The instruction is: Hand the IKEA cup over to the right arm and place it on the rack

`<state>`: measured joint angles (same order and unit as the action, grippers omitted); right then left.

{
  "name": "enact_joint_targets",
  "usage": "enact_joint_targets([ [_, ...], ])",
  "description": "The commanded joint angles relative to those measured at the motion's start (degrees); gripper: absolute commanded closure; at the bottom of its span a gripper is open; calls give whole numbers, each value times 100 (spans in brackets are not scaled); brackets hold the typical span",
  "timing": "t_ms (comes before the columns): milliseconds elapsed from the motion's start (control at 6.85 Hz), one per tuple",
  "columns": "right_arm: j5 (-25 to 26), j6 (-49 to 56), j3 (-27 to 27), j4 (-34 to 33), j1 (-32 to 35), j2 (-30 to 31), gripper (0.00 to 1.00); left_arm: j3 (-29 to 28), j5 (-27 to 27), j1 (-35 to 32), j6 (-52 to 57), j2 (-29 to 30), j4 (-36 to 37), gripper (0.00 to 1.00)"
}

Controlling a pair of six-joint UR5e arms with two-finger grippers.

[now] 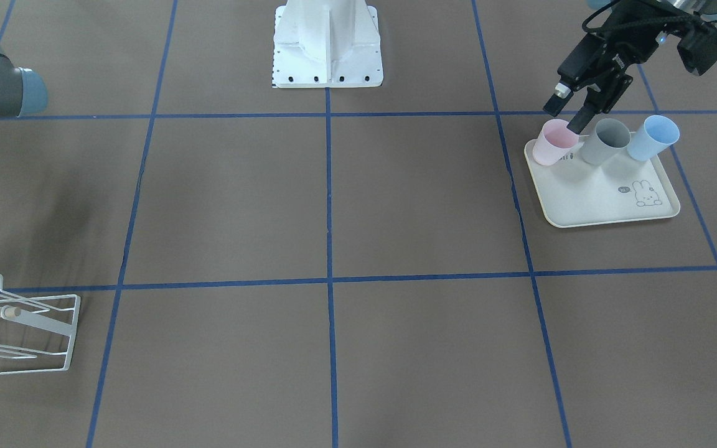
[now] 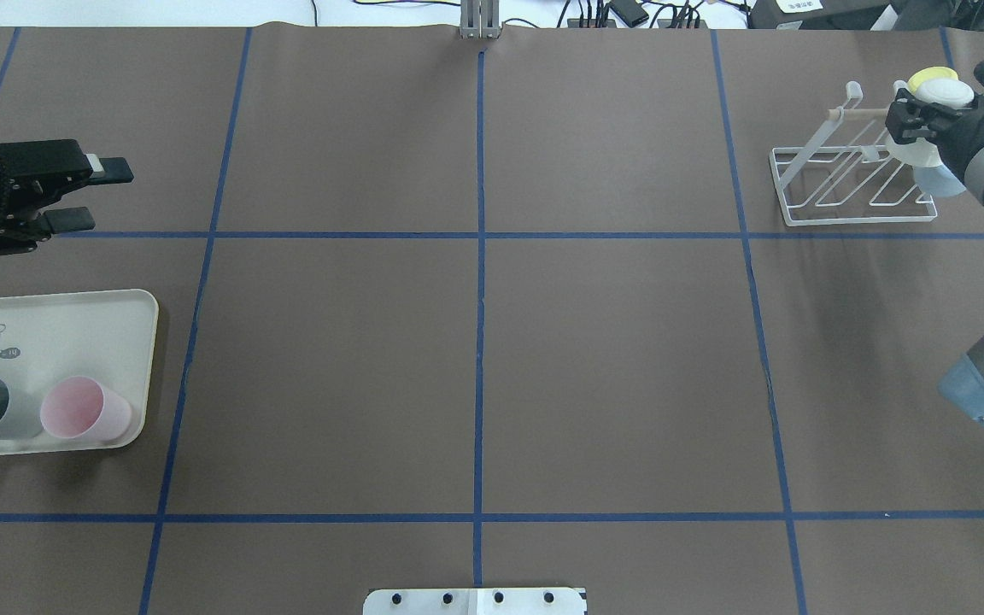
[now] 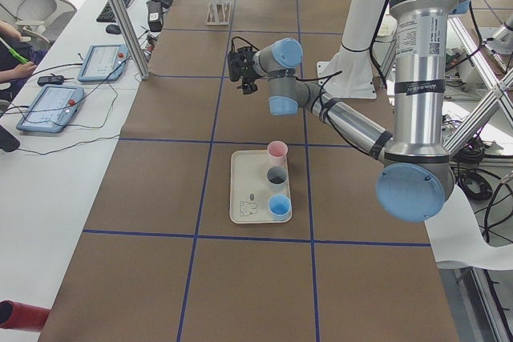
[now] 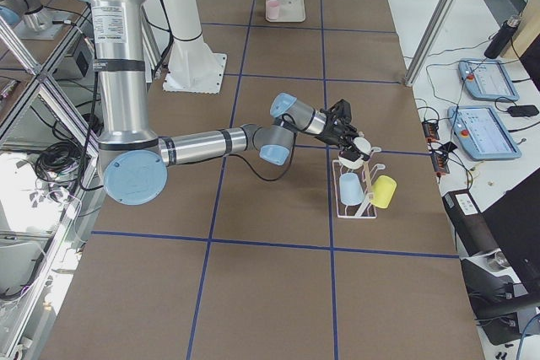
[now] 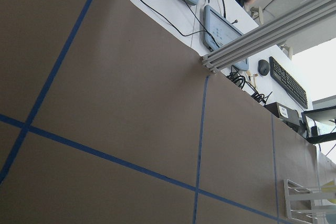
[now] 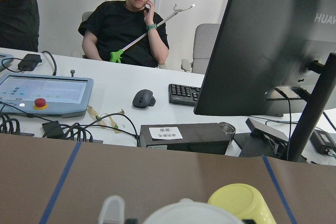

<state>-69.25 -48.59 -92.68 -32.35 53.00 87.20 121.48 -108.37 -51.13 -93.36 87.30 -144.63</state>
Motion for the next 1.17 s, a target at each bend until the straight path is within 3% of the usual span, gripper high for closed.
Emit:
enact_joint_targets([
  [0,-9,-1,74,9,0,-2,100,-2,0,7,-24,15,-4,1],
  [1021,-9,-80,180,18,-176,-2,100,-2,9,7,-50,51,-4,1],
])
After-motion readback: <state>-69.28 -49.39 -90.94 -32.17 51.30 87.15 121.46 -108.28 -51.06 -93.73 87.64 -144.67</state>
